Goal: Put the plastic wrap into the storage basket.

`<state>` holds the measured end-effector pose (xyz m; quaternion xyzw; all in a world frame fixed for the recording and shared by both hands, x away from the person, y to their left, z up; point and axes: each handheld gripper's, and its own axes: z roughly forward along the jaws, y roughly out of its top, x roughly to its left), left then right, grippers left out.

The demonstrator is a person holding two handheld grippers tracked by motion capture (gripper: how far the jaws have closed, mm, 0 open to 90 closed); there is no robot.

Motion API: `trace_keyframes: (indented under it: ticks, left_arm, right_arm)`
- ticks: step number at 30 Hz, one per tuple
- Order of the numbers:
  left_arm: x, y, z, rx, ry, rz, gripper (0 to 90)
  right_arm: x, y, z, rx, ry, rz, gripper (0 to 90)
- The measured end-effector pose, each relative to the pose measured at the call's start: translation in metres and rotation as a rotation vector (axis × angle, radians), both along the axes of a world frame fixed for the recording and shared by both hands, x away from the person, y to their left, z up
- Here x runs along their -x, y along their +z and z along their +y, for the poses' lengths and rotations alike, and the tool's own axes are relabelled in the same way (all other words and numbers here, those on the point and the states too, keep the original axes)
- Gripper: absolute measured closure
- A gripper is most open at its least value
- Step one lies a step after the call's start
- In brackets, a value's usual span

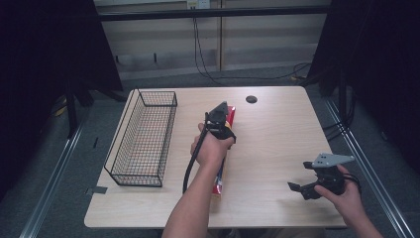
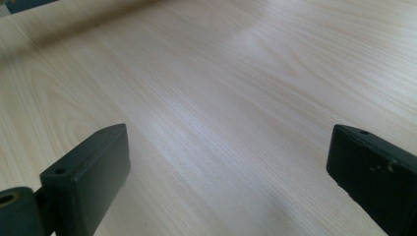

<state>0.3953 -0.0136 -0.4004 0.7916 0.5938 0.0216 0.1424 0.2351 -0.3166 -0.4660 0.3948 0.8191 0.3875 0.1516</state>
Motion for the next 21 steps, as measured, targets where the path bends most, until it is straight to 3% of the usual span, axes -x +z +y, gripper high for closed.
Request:
trace_keyframes:
  ticks: [21]
  left_arm:
    - [-0.005,0.019,0.026,-0.008,0.036,0.004,44.3]
  right_arm:
    - [0.000,0.001,0.001,0.000,-0.001,0.007,2.5]
